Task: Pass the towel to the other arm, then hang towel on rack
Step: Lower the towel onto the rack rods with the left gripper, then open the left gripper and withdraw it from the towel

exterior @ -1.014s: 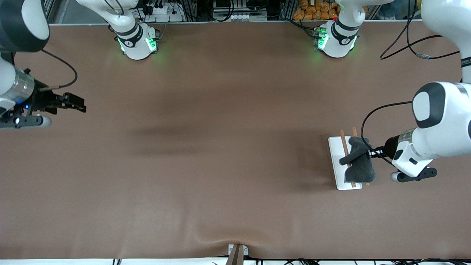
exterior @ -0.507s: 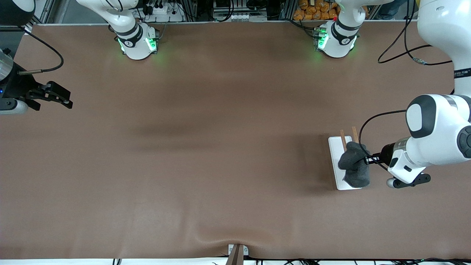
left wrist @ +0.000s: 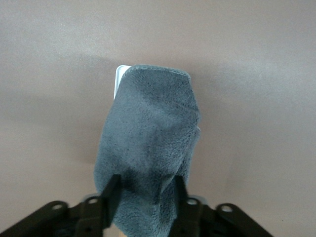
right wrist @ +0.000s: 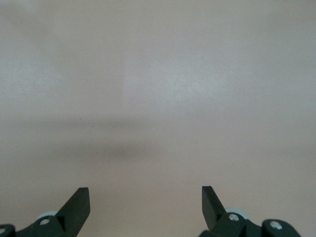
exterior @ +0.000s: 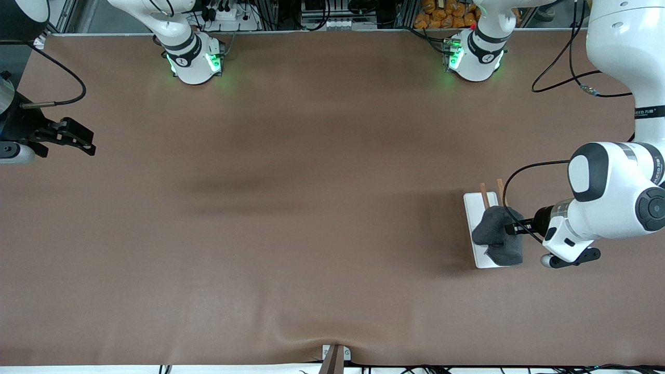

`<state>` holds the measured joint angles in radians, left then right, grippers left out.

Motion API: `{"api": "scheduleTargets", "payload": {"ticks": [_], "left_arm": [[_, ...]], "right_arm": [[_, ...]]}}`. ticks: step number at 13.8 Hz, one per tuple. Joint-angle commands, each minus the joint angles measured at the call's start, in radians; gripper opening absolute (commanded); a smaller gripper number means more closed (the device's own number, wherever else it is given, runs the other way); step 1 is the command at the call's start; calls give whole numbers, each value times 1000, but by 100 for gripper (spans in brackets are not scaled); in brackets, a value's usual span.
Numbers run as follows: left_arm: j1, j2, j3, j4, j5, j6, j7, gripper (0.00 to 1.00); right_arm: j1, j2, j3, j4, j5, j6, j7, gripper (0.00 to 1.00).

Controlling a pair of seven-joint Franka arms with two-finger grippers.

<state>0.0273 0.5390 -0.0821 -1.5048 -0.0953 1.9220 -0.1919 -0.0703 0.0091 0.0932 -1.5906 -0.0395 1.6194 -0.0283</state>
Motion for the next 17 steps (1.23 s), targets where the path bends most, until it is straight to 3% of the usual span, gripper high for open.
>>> {"api": "scheduleTargets", "payload": {"ticks": [1, 11, 15, 17], "left_arm": [[8, -42, -7, -15, 23, -17, 8, 100], [10, -312, -13, 18, 26, -224, 3, 100], [-3, -336, -25, 130, 29, -414, -8, 100], [-1, -362, -24, 138, 23, -481, -11, 100]], "right_arm": [[-5, 15, 19, 37, -23, -23, -2, 100], [-14, 20, 17, 40, -22, -29, -4, 100], [-17, 20, 17, 40, -20, -30, -4, 100], [-17, 20, 17, 40, -20, -30, -4, 100]]}}
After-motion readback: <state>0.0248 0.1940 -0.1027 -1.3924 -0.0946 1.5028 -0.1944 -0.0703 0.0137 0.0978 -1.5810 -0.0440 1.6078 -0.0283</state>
